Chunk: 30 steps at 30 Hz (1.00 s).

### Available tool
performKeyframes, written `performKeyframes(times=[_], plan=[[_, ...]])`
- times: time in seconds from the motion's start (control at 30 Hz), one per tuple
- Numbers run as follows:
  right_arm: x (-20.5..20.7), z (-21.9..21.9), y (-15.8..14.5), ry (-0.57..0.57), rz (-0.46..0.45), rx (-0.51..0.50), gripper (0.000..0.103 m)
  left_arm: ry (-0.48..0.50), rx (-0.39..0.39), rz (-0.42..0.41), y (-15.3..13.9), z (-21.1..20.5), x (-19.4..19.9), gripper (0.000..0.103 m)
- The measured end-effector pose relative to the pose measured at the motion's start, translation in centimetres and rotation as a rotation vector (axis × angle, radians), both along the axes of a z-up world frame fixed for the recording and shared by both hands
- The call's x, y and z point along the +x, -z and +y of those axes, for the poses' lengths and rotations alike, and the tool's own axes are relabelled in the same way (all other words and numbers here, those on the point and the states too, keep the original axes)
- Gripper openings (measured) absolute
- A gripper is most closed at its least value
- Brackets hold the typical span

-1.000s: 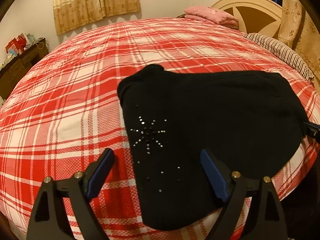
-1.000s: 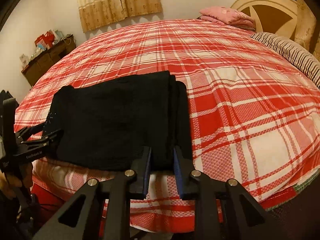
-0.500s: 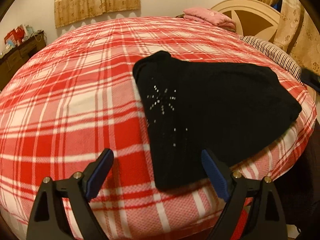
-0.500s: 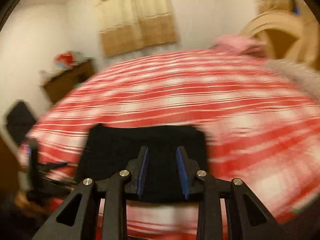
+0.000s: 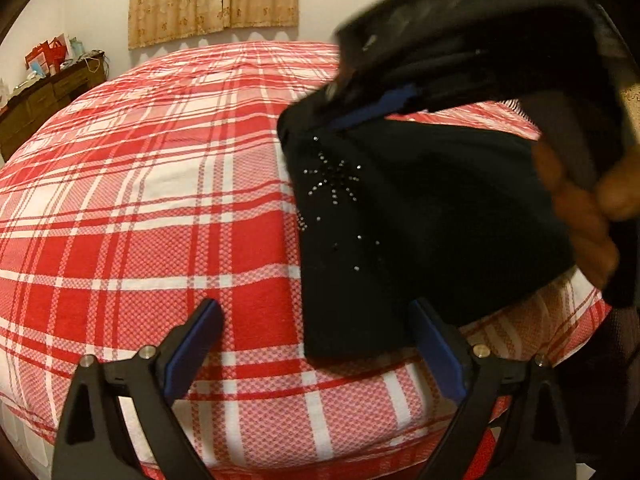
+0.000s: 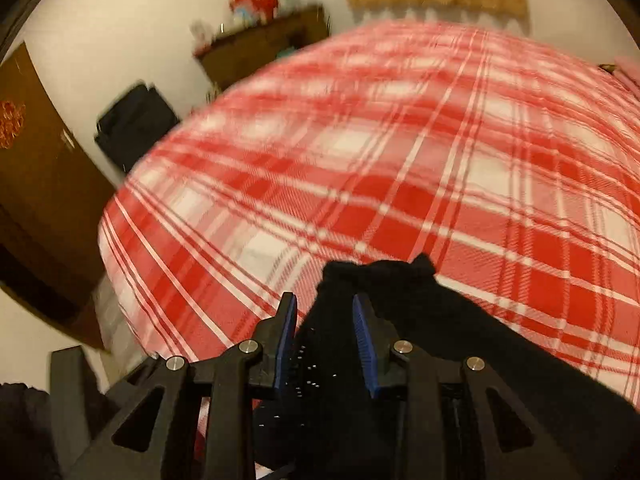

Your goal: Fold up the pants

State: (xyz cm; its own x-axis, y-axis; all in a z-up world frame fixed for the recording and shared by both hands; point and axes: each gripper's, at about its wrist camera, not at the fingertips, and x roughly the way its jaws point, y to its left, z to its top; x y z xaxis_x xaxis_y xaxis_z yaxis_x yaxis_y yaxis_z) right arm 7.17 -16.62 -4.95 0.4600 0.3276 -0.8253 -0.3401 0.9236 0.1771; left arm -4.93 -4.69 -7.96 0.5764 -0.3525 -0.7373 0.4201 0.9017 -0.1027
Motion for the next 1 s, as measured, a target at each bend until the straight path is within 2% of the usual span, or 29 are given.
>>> performKeyframes(times=[0.07,0.13,0.4,0.43,0.5,0.6,0.7,0.73,0.83,0.87,0.93,0.97,1.0], plan=[[1.0,1.1,1.6,-0.017,0.044,-0.083,0.031,0.001,0.01,-0.008,0.2,0.0,-0.4,0.096],[1.4,1.2,1.9,-0.011,0.035,-0.092,0.031,-0.001,0.02,-0.02,0.3,-0.2,-0.5,0.096],[4.7,2.0,2.8,0.033,0.05,-0.032,0.033,-0.007,0.027,-0.028,0.2,-1.0,-1.2,0.096],[4.7,1.8,2.6,0.035,0.053,-0.012,0.033,-0.004,0.025,-0.026,0.3,-1.0,-1.3,0.096],[4.4,0.1,1.5,0.052,0.045,0.109,0.033,0.001,0.024,-0.024,0.2,-1.2,-1.7,0.097],[2.4,-2.4,-1.4,0.071,-0.031,0.28,0.033,0.002,0.027,-0.03,0.1,-1.2,-2.1,0.098],[1.1,-2.0,-2.0,0.015,0.004,0.351,0.031,-0.002,0.024,-0.028,0.2,-1.2,-2.1,0.099],[0.8,-1.1,-1.7,-0.01,0.027,0.336,0.029,-0.005,0.025,-0.027,0.2,-1.2,-2.1,0.099],[1.2,1.3,1.3,0.003,0.101,0.159,0.027,-0.008,0.032,-0.024,0.2,-1.4,-2.1,0.099],[1.6,1.4,2.4,0.023,0.129,0.161,0.024,-0.008,0.033,-0.02,0.1,-1.4,-2.0,0.099],[2.7,0.1,3.8,0.084,0.158,0.285,0.005,-0.009,0.036,-0.013,0.1,-1.4,-1.8,0.099],[3.2,-0.5,4.2,0.108,0.174,0.313,0.0,-0.008,0.037,-0.014,0.0,-1.4,-1.8,0.099],[3.7,-1.3,4.7,0.116,0.195,0.381,0.0,-0.009,0.038,-0.013,0.0,-1.4,-1.7,0.099]])
